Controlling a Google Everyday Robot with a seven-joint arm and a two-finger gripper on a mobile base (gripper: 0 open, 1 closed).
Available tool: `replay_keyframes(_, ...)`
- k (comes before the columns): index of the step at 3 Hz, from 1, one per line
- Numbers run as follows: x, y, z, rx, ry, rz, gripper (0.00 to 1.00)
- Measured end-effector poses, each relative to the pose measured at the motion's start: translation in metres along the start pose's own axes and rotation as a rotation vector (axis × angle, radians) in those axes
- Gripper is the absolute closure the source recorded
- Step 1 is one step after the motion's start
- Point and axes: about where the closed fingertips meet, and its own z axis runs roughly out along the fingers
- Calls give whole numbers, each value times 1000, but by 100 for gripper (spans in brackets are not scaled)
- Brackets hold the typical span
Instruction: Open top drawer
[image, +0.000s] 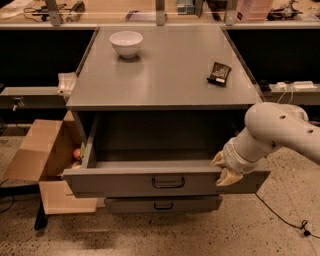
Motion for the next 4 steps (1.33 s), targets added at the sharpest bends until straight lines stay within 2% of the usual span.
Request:
replay_keyframes(3, 0, 0, 0, 0, 0, 0, 14)
replay_keyframes(4, 0, 0, 0, 0, 0, 0, 0)
